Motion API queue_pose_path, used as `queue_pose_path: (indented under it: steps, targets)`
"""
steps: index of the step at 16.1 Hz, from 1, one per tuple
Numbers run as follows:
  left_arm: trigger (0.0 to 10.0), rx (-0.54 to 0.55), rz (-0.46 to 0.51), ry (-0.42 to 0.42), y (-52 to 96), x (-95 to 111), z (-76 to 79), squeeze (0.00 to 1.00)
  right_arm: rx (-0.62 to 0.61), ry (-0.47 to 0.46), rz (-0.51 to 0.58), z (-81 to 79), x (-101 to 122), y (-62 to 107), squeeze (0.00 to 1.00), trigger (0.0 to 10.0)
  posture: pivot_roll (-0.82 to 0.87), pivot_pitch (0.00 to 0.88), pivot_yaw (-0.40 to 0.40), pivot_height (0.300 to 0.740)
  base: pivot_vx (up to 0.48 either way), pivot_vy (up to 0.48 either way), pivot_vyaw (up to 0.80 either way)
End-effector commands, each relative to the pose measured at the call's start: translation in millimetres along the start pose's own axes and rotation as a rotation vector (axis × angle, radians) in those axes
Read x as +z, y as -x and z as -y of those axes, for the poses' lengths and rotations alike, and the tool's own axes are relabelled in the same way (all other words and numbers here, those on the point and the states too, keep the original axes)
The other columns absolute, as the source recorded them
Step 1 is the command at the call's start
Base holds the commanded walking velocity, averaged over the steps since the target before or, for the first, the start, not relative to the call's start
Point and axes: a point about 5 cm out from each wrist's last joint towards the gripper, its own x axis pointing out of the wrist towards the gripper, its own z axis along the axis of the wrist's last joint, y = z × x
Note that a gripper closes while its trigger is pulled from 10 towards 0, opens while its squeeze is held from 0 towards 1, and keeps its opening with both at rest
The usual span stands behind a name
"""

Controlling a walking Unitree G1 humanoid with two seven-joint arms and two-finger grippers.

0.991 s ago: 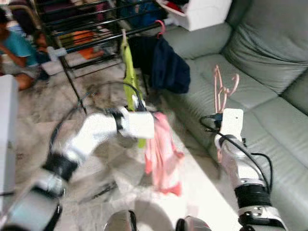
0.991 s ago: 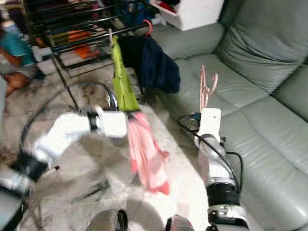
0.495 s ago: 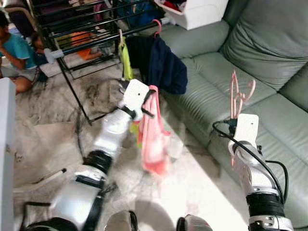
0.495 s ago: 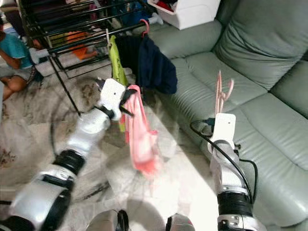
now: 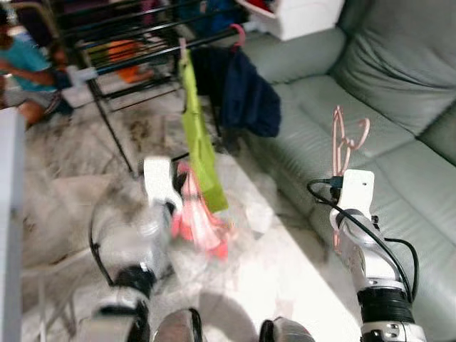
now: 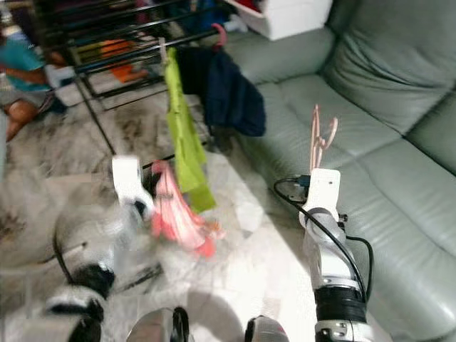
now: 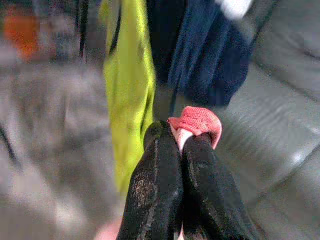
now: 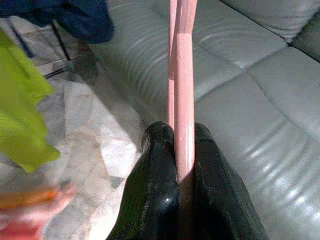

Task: Hang hanger

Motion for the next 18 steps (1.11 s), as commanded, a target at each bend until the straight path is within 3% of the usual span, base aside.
queue_pose_path:
  steps: [1,2,3,4,5,9,12,16,18]
  targets:
    - [10.0,-0.210,0.077,-0.220,-7.1,21,20.1,0.00,0.015,0.003,0.020,-1.5,4,-0.1,0.00,10.0,-0.06,0.082,0.065,0.740,0.000,0.000,0.00]
    - [10.0,-0.439,0.128,-0.526,-7.6,37,27.7,0.00,0.076,0.035,0.035,-5.7,7,-0.9,0.00,10.0,-0.05,0.087,0.072,0.740,0.000,0.000,0.00]
    - [10.0,-0.497,0.141,-0.633,-9.5,44,26.2,0.00,0.114,0.058,0.040,-7.9,8,-0.9,0.00,10.0,-0.05,0.087,0.074,0.740,0.000,0.000,0.00]
    - [10.0,-0.561,0.157,-0.817,-14.5,54,23.6,0.00,0.192,0.125,0.053,-10.3,12,-0.7,0.00,10.0,-0.05,0.088,0.079,0.740,0.000,0.000,0.00]
    - [10.0,-0.577,0.160,-0.866,-15.5,55,23.0,0.00,0.212,0.143,0.057,-10.6,13,-0.4,0.00,10.0,-0.05,0.088,0.079,0.740,0.000,0.000,0.00]
    - [10.0,-0.570,0.186,-1.135,-27.6,73,14.7,0.00,0.544,0.312,0.037,-7.4,19,14.0,0.00,10.0,-0.06,0.086,0.079,0.740,0.000,0.000,0.00]
    - [10.0,-0.517,0.183,-1.301,-33.1,75,6.4,0.00,0.614,0.416,-0.004,24.2,28,14.8,0.00,10.0,-0.07,0.084,0.081,0.740,0.000,0.000,0.00]
    - [10.0,-0.471,0.198,-1.406,-35.7,79,-2.4,0.00,0.733,0.534,-0.059,44.5,33,22.3,0.00,10.0,-0.08,0.080,0.087,0.740,0.000,0.000,0.00]
    - [10.0,-0.461,0.200,-1.422,-35.8,79,-4.8,0.00,0.800,0.545,-0.079,48.8,33,28.3,0.00,10.0,-0.08,0.080,0.082,0.740,0.000,0.000,0.00]
